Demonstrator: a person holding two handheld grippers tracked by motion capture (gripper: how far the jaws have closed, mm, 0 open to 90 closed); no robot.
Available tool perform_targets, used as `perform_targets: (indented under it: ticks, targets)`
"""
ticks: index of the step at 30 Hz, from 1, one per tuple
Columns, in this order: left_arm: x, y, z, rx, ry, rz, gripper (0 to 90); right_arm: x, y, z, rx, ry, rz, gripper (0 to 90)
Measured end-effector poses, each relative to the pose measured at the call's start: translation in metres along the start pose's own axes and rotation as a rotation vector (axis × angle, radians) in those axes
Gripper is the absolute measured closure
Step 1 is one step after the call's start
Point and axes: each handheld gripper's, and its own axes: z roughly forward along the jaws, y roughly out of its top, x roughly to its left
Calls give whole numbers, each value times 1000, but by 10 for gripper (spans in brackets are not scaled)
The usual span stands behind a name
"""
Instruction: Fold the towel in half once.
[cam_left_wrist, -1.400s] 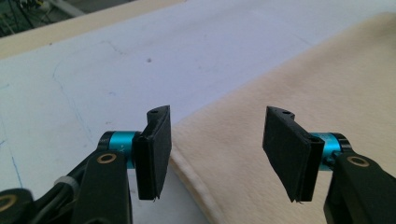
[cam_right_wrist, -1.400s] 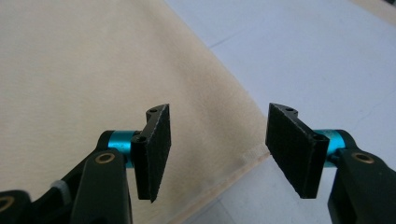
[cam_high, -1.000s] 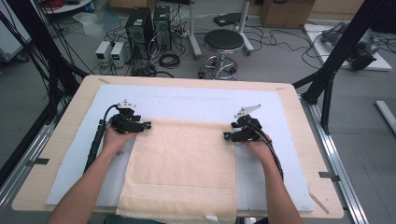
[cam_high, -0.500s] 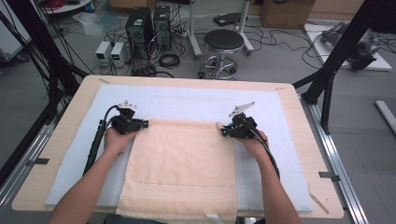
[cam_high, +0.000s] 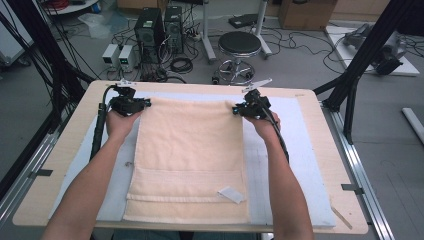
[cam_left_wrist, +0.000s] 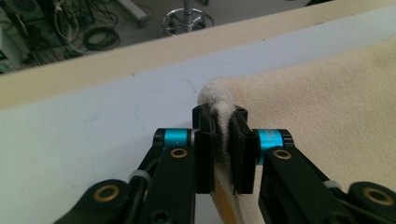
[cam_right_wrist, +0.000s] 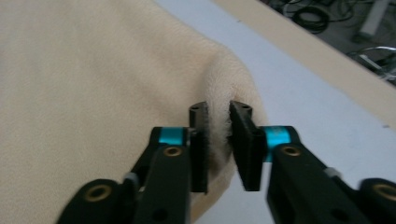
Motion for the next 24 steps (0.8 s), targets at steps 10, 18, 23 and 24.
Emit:
perform_targets:
  ticks: [10, 18, 23, 24]
  targets:
    - [-4, -15, -14, 40, -118, 61, 478, 5, -20, -8, 5, 46, 24, 443]
    - [-15, -44, -46, -11, -179, 115, 430, 36, -48, -33, -107, 162, 33, 390]
    - [-24, -62, -62, -28, -219, 139, 405, 49, -62, -46, -132, 152, 26, 343]
    - [-26, -65, -65, -28, -222, 144, 400, 53, -64, -48, -135, 145, 19, 338]
